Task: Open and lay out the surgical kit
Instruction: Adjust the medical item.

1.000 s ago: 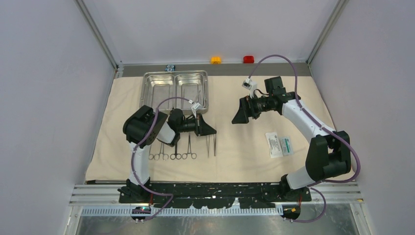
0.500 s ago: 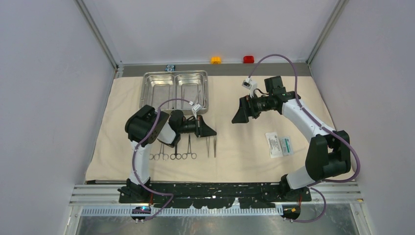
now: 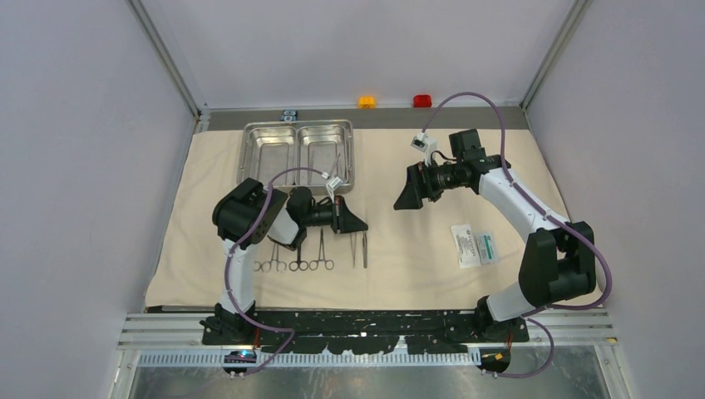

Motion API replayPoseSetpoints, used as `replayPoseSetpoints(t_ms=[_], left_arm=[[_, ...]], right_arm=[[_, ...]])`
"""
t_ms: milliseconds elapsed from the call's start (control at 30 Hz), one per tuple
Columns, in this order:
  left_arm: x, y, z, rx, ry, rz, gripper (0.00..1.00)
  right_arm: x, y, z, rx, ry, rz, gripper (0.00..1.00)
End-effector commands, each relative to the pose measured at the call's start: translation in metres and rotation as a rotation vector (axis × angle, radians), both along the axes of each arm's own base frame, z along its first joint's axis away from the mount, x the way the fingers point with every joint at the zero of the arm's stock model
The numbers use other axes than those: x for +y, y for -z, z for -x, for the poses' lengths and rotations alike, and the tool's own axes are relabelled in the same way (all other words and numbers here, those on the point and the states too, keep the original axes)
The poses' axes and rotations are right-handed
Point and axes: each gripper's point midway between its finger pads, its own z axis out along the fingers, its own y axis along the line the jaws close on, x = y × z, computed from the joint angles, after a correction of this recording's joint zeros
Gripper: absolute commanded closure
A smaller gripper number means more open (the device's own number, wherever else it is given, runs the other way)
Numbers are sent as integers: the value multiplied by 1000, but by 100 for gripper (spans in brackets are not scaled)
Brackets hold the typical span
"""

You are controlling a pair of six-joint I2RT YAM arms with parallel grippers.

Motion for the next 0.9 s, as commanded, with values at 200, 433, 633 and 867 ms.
replayPoseSetpoints(t_ms=[200, 433, 633, 867], left_arm=[[-1, -13, -8, -80, 14, 36, 84], [-2, -15, -8, -90, 29, 40, 84], [-3, -20, -7, -99, 44, 50, 90], [-5, -26, -8, -109, 58, 60, 100]], right_arm=[[2, -15, -9, -60, -14, -14, 8], [2, -14, -8, -56, -16, -15, 8], [2, -14, -9, -54, -16, -15, 8], [3, -13, -9, -51, -16, -14, 8]])
